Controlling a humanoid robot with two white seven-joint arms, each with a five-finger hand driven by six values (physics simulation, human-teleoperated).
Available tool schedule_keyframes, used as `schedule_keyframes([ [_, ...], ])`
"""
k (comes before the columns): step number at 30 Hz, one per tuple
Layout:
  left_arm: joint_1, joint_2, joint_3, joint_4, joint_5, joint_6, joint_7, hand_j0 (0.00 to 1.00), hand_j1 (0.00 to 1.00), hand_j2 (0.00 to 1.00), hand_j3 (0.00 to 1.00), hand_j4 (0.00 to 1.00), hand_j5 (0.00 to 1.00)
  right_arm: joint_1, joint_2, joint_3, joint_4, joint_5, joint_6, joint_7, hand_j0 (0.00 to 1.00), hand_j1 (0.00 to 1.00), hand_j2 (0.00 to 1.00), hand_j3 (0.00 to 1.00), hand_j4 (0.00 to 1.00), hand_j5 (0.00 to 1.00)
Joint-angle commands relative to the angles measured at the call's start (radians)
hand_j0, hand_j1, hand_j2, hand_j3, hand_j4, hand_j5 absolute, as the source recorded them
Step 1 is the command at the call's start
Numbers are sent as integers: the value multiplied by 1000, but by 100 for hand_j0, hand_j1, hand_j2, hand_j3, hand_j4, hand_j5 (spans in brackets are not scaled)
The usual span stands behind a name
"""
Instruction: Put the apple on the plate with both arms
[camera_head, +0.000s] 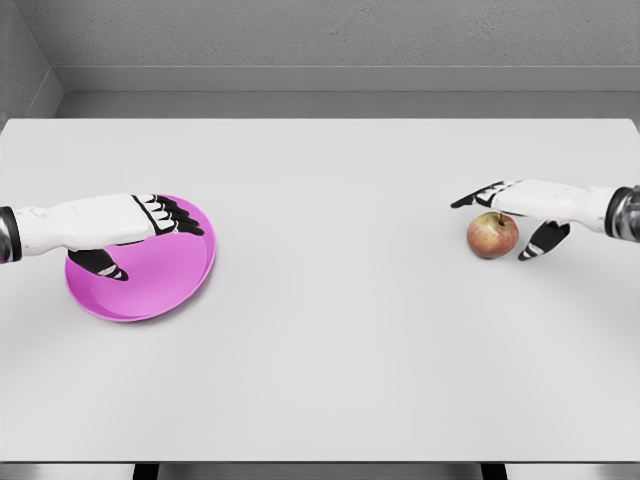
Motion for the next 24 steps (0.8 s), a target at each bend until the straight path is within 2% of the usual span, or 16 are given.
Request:
schedule_keyframes([
  [1,0,1,0,0,6,2,2,100,100,100,100,100,100,0,-1,5,0,-4,1,0,100,100,100,100,100,100],
  [10,-2,1,0,0,6,2,0,100,100,100,100,100,100,0,4,12,13,-6,1,0,100,100,100,100,100,100],
  [19,-2,1,0,1,6,2,0,100,100,100,100,100,100,0,28,12,36,-14,0,0,71,71,71,71,71,71],
  [24,-2,1,0,0,6,2,0,100,100,100,100,100,100,0,33,12,38,-15,-3,0,64,64,64,64,64,64],
])
